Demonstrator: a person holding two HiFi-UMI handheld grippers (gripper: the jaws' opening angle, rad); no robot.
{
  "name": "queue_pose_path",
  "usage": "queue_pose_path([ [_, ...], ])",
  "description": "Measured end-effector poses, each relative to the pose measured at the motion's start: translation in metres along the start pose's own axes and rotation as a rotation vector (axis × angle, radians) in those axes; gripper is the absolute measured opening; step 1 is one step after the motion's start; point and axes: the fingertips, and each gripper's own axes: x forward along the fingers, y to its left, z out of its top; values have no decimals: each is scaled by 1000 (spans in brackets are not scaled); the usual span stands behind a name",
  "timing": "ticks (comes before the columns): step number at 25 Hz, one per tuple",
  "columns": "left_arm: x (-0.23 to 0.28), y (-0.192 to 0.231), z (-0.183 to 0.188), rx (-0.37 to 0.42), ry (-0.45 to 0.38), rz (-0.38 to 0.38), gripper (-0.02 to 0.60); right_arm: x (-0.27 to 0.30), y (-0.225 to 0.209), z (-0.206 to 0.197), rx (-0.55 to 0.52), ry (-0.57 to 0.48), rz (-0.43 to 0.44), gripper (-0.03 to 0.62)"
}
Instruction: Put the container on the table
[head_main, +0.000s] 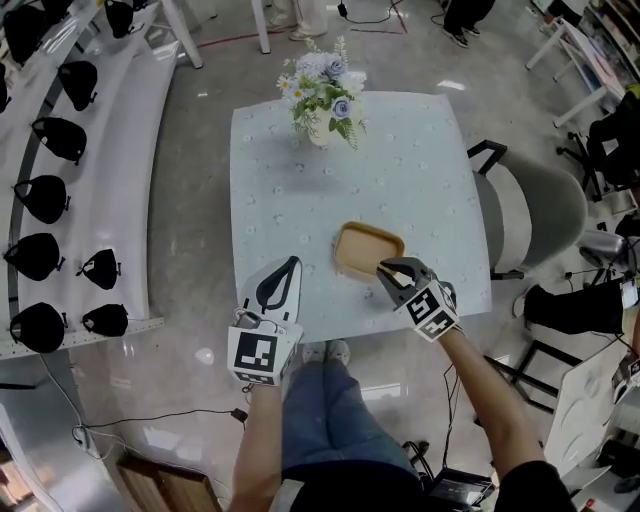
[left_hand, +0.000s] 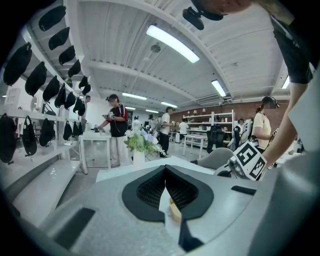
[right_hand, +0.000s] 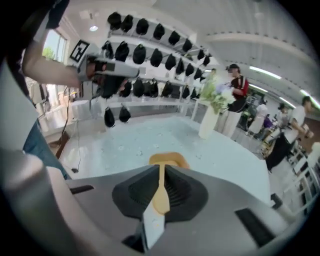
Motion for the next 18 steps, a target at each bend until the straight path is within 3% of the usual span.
queue_pose_path([
  [4, 2, -6, 18, 25, -24, -21, 2, -34, -24, 42, 158, -182, -143, 9],
  [11, 7, -24, 59, 66, -87, -70, 2, -107, -54, 106, 255, -440, -347, 0],
  [18, 4, -39, 103, 104, -165, -107, 2, -189, -78, 136, 384, -658, -525, -2],
])
